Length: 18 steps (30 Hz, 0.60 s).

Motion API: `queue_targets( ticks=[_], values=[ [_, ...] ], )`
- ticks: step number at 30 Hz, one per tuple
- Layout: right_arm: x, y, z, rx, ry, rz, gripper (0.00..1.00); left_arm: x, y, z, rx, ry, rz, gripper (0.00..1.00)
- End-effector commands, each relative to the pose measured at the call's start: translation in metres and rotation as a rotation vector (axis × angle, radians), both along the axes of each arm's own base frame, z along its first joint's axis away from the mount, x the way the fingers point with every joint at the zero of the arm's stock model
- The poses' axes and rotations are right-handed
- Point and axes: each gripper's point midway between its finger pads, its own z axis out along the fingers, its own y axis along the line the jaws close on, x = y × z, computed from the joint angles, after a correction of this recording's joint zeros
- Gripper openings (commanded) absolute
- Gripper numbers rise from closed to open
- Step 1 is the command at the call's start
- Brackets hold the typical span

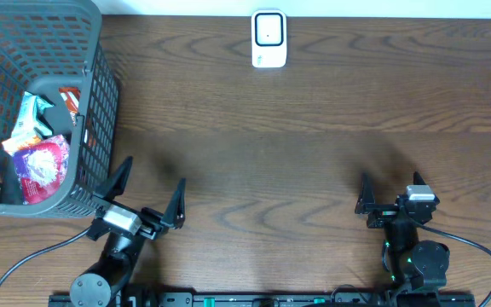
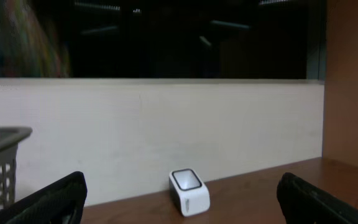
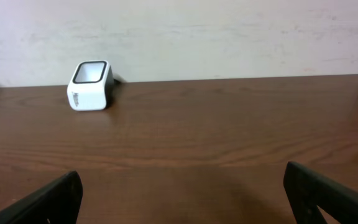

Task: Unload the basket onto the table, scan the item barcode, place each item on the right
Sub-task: 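Move the left gripper over the basket and reach down inside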

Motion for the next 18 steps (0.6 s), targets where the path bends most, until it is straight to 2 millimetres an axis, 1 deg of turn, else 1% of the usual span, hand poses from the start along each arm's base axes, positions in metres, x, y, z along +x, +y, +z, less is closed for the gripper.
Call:
queue_targets(
  ticks=[1, 7, 11, 14, 18],
  values=[
    [0.000, -0.001, -0.001, -0.007, -0.001, -0.001, 0.99, -0.002, -0.001, 0.020, -0.001, -0.014, -0.006, 0.98],
    [0.000, -0.001, -0.001, -0.007, -0.001, -0.001, 0.99, 0.011, 0.000, 0.032, 0.017, 0.025, 0.002, 0.98],
    [0.000, -0.001, -0.001, -0.007, -0.001, -0.001, 0.99, 0.023, 0.000, 0.052, 0.044, 0.034, 0.013, 0.98],
    [0.000, -0.001, -0.001, -0.007, -0.001, -0.001, 0.99, 0.037, 0.000, 0.070, 0.044, 0.059, 0.013, 0.98],
    [0.000, -0.001, -0.001, -0.007, -0.001, -0.001, 0.99, 0.064, 0.002, 0.093, 0.040, 0.110, 0.028, 0.98]
  ],
)
